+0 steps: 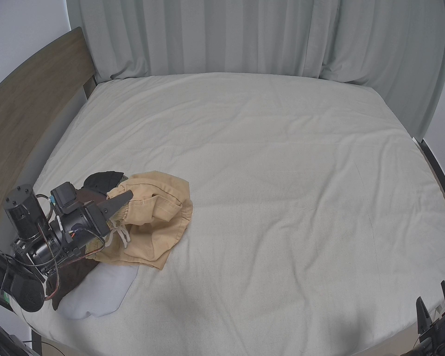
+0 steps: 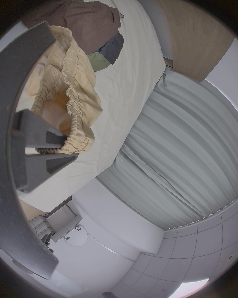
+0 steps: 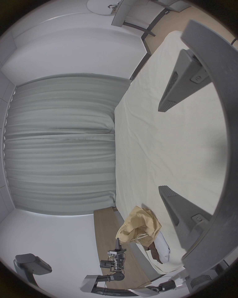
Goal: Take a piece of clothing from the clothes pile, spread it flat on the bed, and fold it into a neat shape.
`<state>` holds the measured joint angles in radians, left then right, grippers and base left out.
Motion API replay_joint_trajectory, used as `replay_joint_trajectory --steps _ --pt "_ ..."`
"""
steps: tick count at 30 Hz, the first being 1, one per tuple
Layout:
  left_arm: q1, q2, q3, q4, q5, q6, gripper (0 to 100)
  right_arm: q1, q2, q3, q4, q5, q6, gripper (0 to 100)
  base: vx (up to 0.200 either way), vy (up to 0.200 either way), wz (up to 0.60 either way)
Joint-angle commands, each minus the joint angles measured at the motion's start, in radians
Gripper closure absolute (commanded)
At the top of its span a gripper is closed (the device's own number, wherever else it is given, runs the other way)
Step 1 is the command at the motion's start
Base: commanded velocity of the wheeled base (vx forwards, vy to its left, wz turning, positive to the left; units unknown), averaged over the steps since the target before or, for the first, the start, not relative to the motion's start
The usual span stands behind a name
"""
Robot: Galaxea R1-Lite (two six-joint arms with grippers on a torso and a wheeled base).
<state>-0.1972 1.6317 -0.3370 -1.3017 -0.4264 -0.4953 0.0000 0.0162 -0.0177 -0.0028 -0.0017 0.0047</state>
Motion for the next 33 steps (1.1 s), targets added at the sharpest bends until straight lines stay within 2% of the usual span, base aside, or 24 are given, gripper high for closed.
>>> replay_joint_trajectory --steps 1,5,9,21,29,33 --pt "-0.028 -0.024 -0.007 -0.002 0.021 -0.006 100 0.000 -0.004 0.018 0.000 0.000 0.000 0 0.000 0.000 0.00" --pt "-0.050 -0.047 -0.005 -0.001 0.067 -0.012 100 0.000 -0.004 0.018 0.000 0.000 0.000 0 0.000 0.000 0.00" --pt "-0.088 -0.087 -0.008 -0.001 0.133 -0.058 100 0.000 -0.004 0.018 0.000 0.000 0.001 0 0.000 0.000 0.00" --pt "-0.136 -0.173 -0.008 0.041 0.224 -0.075 100 0.000 -0.004 0.018 0.000 0.000 0.001 0 0.000 0.000 0.00" --pt "-0.203 -0.228 -0.023 0.088 0.330 -0.095 100 0.000 -0.004 0.018 0.000 0.000 0.001 0 0.000 0.000 0.00" --pt "-0.249 -0.234 -0.063 0.110 0.426 -0.114 100 0.000 -0.004 0.018 0.000 0.000 0.001 0 0.000 0.000 0.00"
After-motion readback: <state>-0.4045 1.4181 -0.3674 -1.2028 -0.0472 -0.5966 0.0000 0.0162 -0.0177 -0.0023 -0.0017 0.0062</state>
